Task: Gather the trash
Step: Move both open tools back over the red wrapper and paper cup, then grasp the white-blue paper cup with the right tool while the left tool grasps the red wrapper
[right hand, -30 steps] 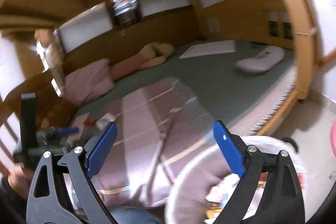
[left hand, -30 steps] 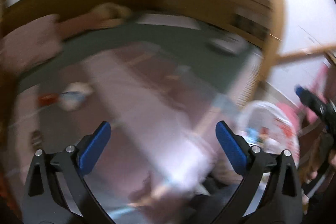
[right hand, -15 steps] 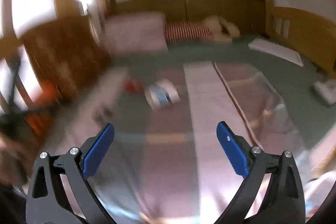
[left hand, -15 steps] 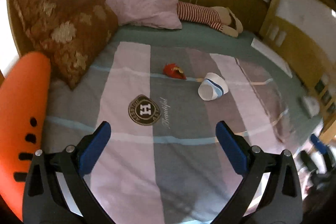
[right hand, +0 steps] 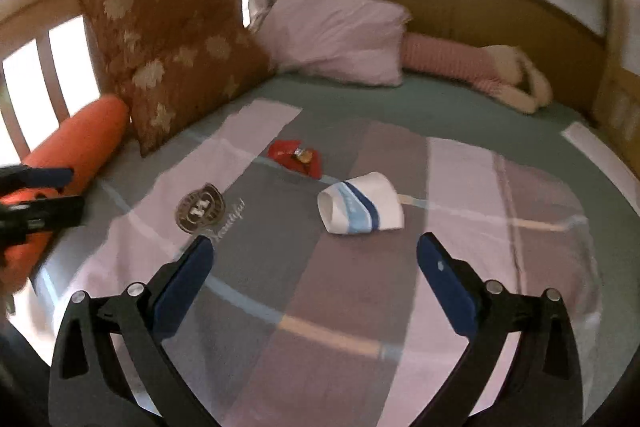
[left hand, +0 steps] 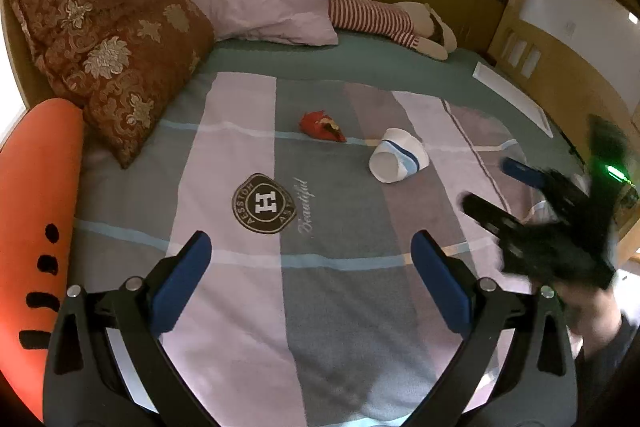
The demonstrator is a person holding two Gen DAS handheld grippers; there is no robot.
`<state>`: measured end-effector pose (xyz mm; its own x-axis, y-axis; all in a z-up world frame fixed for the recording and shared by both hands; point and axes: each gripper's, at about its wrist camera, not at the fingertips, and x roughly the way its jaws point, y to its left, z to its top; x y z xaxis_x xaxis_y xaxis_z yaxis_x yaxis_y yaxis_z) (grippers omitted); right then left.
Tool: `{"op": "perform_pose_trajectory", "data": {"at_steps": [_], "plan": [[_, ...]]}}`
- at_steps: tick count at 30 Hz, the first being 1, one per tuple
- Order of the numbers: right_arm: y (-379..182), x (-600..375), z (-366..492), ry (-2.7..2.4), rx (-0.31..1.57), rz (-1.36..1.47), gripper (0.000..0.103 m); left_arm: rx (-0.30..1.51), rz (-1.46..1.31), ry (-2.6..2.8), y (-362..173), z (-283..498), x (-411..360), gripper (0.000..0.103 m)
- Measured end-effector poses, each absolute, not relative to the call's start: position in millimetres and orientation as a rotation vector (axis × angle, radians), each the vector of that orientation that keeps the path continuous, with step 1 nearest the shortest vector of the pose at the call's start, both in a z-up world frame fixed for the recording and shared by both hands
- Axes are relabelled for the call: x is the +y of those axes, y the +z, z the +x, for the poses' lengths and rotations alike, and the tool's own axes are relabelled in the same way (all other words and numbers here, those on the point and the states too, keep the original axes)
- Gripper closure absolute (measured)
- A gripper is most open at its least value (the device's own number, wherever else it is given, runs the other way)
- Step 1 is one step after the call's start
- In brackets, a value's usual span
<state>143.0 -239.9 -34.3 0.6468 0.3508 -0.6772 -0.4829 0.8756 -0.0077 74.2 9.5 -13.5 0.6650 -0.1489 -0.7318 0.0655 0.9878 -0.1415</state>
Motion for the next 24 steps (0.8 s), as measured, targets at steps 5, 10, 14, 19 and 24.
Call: {"op": "perform_pose_trajectory", "data": {"at_steps": [5,10,14,19,24], "plan": [[-68,-240,210,0.504,0.814,-0.203,0.004,0.858,-0.115,-0.111,-22,86,14,0.004],[-90,-235,253,0.546,0.870,-0.249,0.004,0.875,-0.115,-0.111,-28,100,14,0.004],[-109,-233,283,0.598,0.933,-0.225,0.004,0.890,-0.130,-0.102,-34,110,17,0.004],[-133,-228,304,0.617,1.015,-0.167,0.004,0.910,-0.123,-0.086,-42,118,17,0.004],[-120,-225,285,0.543,0.984,-0.042,0.022,0.930,-0.122,-0.065,-53,129,11,0.004]]}}
